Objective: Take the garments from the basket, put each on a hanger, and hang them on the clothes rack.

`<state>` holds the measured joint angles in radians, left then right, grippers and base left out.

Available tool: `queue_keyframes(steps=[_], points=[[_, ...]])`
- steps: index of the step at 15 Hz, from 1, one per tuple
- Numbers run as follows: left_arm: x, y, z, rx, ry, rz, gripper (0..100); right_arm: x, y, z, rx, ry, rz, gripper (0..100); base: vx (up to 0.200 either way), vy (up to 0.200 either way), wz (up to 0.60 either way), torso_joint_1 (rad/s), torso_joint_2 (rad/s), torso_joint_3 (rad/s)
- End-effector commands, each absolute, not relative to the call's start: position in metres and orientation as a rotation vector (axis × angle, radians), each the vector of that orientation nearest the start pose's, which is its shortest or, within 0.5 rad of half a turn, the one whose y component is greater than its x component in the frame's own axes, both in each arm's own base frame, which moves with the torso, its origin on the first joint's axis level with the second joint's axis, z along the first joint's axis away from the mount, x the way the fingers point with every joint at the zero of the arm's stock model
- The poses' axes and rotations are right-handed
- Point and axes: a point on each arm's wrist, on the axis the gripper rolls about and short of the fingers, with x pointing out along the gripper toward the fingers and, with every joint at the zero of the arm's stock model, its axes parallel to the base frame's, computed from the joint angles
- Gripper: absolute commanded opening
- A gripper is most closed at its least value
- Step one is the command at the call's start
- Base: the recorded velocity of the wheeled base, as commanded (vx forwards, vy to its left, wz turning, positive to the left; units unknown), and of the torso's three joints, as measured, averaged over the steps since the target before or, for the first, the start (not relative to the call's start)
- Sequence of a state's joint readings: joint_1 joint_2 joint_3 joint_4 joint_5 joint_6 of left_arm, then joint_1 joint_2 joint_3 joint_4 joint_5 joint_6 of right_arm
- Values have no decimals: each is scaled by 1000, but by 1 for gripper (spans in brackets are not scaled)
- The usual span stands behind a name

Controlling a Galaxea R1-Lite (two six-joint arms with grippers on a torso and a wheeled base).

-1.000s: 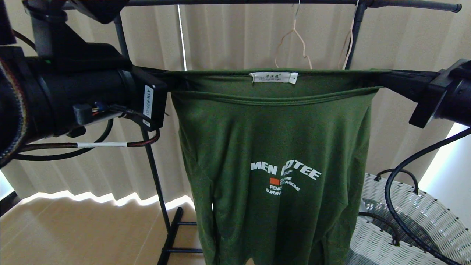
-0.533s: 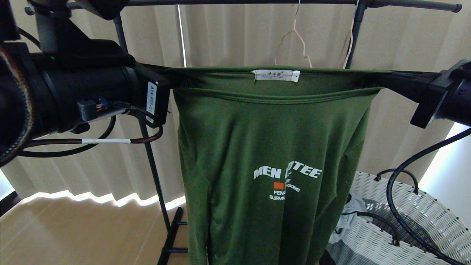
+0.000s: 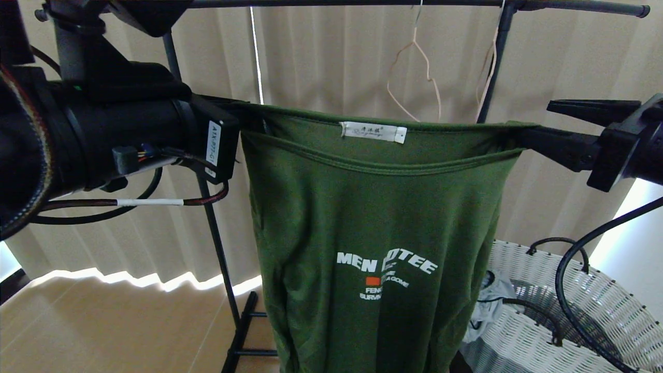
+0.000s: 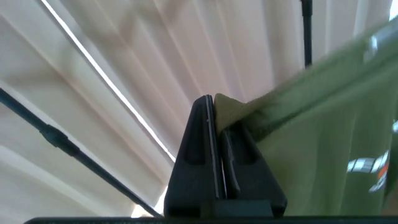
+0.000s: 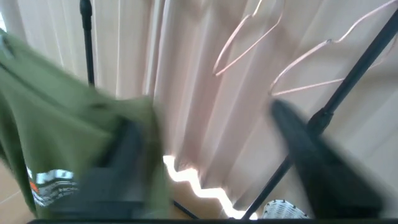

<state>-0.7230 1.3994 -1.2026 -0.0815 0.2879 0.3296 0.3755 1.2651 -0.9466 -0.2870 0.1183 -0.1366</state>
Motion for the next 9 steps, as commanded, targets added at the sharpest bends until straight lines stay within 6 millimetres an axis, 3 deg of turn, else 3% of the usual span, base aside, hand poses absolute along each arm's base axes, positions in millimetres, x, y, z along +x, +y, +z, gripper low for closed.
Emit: queue_keyframes(steps=[1,5,9], points=[[184,-149,322,386,45,-397,0,175,73,293,-139,6,502,100,0,0,0,0,0,0],[195,-142,305,421,119,-287,0,158,70,289,-137,-8,527,100,0,0,0,0,0,0],[200,-133,303,421,134,-241,0,150,67,291,-129,-24,535,100,0,0,0,0,0,0]])
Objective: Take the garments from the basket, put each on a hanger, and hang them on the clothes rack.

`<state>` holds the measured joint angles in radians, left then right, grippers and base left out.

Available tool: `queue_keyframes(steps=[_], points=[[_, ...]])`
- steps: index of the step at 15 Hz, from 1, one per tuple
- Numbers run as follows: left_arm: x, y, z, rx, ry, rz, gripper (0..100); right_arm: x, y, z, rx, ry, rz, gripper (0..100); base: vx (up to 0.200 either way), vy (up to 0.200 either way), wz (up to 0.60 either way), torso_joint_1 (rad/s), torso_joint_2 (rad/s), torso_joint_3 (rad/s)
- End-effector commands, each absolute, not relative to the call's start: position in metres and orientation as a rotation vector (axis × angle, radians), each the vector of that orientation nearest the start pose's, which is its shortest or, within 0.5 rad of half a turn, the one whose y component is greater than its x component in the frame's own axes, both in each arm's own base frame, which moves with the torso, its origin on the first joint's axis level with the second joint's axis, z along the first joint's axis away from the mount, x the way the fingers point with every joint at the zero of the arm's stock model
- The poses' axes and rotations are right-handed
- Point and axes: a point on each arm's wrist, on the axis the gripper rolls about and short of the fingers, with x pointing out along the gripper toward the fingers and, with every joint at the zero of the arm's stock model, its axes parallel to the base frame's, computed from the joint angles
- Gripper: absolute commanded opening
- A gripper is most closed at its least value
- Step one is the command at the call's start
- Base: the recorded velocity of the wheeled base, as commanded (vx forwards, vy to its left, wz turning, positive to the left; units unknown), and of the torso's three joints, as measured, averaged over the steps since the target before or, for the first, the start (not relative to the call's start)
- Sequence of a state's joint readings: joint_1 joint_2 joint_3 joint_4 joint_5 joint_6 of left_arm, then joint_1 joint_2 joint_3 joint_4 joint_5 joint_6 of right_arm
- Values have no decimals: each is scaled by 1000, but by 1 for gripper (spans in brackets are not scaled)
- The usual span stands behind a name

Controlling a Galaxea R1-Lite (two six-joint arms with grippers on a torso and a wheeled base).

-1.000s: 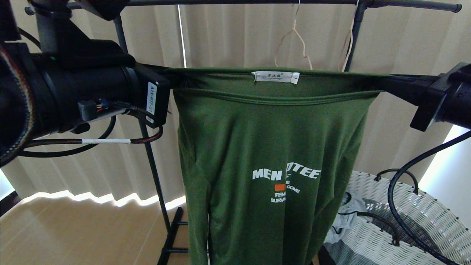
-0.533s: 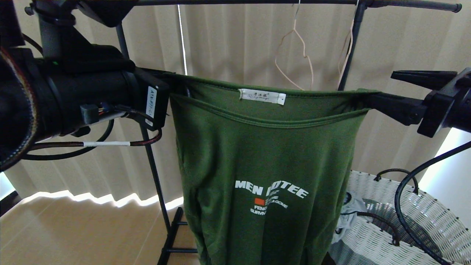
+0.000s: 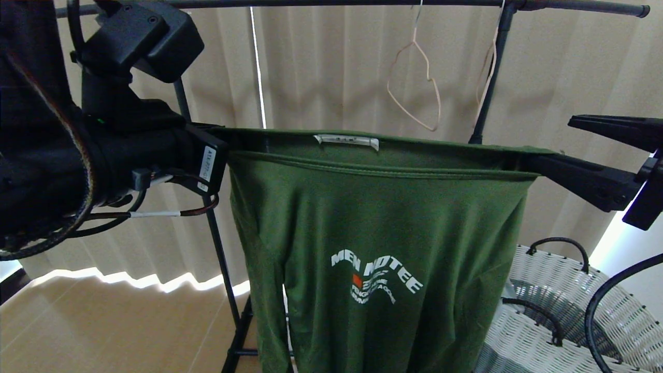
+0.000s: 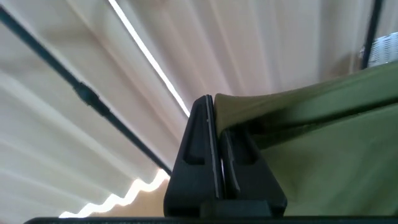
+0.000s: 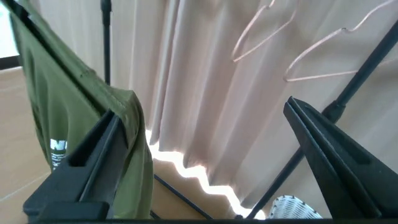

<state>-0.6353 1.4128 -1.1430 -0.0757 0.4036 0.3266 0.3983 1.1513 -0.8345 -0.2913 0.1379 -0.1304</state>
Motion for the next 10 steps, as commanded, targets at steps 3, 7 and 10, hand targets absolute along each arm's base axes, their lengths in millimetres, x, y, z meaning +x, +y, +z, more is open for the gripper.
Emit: queue_keyframes(steps=[3,7,10], points=[[203,-125,304,415,134,-208,0,144,66,291,-127,-38,604,100,0,0,0,0,0,0],[205,-116,301,413,146,-177,0,140,64,292,-125,-51,620,100,0,0,0,0,0,0],[205,-114,297,416,160,-170,0,137,64,292,-126,-55,644,100,0,0,0,0,0,0]])
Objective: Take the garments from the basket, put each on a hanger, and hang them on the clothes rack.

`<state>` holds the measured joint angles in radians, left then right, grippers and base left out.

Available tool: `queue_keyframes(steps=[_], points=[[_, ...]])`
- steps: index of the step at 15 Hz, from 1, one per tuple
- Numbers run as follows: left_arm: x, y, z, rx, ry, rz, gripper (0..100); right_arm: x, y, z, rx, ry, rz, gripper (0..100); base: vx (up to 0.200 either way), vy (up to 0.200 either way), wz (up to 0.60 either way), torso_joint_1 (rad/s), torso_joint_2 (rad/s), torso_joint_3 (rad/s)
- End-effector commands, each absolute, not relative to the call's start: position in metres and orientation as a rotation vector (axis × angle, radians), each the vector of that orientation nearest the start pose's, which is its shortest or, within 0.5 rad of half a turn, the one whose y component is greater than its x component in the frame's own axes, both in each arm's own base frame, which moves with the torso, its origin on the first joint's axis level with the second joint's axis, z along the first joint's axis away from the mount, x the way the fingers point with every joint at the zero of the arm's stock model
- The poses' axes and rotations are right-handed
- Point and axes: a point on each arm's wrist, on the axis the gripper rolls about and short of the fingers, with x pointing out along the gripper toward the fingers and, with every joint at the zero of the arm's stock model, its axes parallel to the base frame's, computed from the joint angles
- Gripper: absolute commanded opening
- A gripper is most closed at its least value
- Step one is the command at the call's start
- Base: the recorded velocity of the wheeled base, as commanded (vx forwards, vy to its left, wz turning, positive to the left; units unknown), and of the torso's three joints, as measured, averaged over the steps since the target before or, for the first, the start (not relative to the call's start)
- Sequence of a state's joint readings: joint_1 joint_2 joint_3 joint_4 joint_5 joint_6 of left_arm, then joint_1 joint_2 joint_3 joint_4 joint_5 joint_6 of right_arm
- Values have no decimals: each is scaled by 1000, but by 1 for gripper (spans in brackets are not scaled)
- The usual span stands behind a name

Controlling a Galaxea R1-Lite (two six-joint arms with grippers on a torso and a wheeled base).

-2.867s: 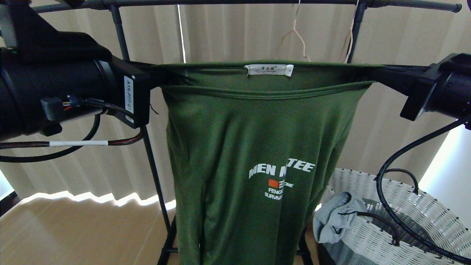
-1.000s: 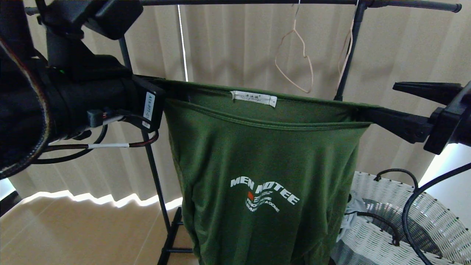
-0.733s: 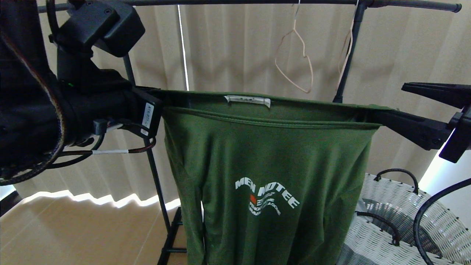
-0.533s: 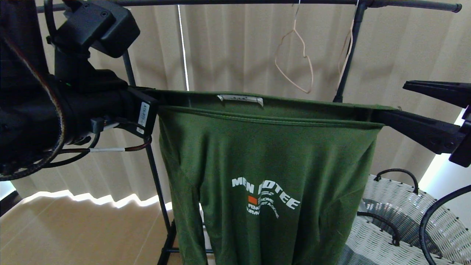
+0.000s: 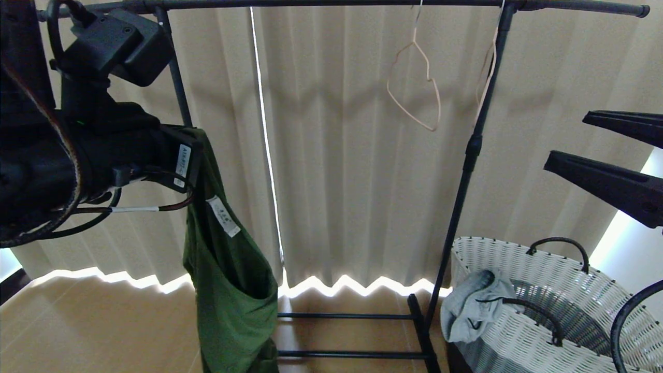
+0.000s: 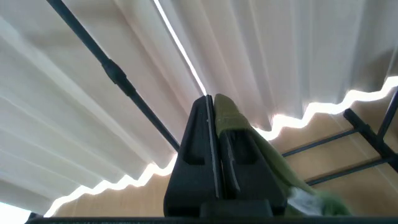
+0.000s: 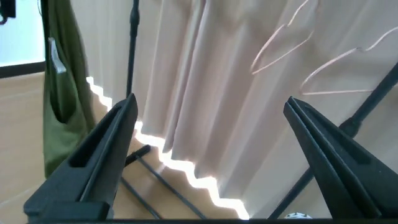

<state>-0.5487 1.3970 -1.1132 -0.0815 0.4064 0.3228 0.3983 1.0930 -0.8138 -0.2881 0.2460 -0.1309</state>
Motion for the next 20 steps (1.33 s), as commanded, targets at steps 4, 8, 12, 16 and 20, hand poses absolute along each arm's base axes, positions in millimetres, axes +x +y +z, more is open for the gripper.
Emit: queue_keyframes(steps=[4,8,12,16,20], points=[[180,-98,288,438,167,-177,0,145,51,276,-201,-8,523,100,0,0,0,0,0,0],[145,-74,260,461,185,-182,0,152,24,269,-208,43,286,100,0,0,0,0,0,0],[139,-64,253,458,166,-198,0,145,20,256,-211,76,220,100,0,0,0,0,0,0],[135,-62,249,479,169,-202,0,136,19,244,-276,94,224,100,0,0,0,0,0,0],[133,-61,251,492,160,-201,0,138,13,234,-296,138,181,100,0,0,0,0,0,0]])
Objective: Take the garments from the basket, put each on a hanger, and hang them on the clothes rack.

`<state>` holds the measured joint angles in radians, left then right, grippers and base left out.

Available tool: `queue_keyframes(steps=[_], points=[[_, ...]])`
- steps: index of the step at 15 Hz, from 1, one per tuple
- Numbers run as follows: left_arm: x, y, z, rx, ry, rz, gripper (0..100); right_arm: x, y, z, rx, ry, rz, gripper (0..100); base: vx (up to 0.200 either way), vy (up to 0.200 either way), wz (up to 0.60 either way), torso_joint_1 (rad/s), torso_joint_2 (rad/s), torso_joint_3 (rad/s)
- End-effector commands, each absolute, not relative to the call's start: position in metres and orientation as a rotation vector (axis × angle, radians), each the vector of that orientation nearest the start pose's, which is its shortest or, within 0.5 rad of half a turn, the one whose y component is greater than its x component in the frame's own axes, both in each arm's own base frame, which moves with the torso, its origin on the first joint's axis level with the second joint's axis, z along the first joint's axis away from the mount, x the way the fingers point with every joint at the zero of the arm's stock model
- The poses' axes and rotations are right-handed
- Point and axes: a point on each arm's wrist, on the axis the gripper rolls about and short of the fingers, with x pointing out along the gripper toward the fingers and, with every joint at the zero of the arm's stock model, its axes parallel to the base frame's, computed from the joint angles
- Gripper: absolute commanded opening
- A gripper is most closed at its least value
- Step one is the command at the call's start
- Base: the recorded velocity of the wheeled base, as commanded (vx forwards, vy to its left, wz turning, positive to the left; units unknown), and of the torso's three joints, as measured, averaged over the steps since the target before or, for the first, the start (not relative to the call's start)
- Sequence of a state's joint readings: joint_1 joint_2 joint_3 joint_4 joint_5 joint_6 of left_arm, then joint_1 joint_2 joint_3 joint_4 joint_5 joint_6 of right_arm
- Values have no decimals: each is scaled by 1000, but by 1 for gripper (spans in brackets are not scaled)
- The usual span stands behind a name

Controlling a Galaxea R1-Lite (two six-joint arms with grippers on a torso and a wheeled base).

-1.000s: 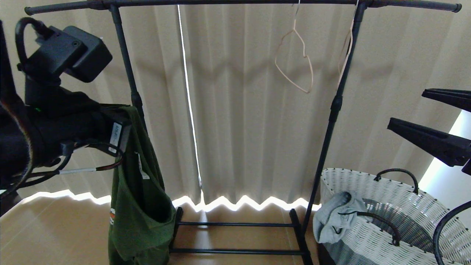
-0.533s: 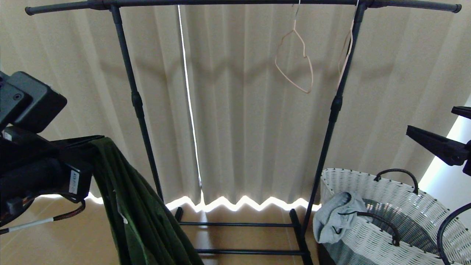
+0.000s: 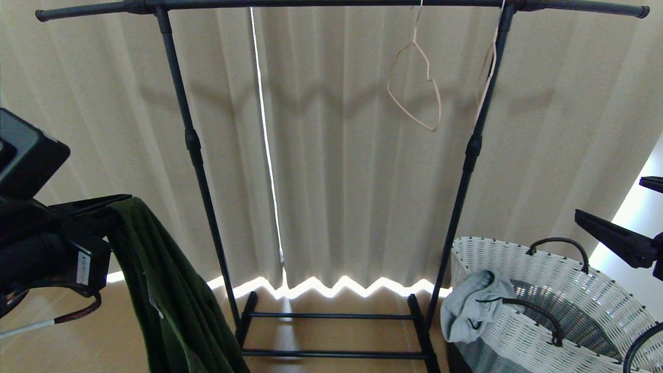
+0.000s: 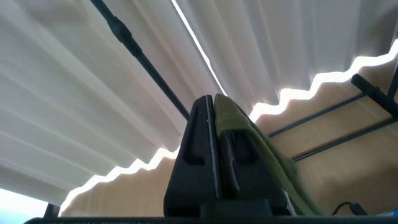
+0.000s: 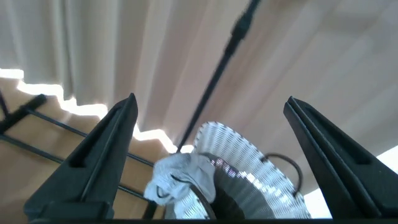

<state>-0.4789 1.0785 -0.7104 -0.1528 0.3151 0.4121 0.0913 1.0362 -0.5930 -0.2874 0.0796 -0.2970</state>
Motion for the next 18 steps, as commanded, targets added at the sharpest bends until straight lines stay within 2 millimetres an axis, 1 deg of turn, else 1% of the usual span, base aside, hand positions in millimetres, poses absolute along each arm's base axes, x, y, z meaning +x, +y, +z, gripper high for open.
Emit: queue_keyframes(steps=[1,4,9,13,16,18], points=[[133,-61,251,493,157,-200,0,138,12,233,-296,142,177,100,0,0,0,0,0,0],[132,-61,251,493,158,-200,0,135,10,225,-312,166,147,100,0,0,0,0,0,0],[132,-61,251,491,155,-201,0,134,10,221,-327,149,148,100,0,0,0,0,0,0],[132,-60,251,488,155,-198,0,135,10,217,-330,148,146,100,0,0,0,135,-178,-201],[134,-56,247,493,178,-171,0,136,9,216,-330,153,142,100,0,0,0,183,-551,-250],[135,-55,242,504,197,-168,0,136,9,216,-330,154,143,100,0,0,0,44,-571,-254]])
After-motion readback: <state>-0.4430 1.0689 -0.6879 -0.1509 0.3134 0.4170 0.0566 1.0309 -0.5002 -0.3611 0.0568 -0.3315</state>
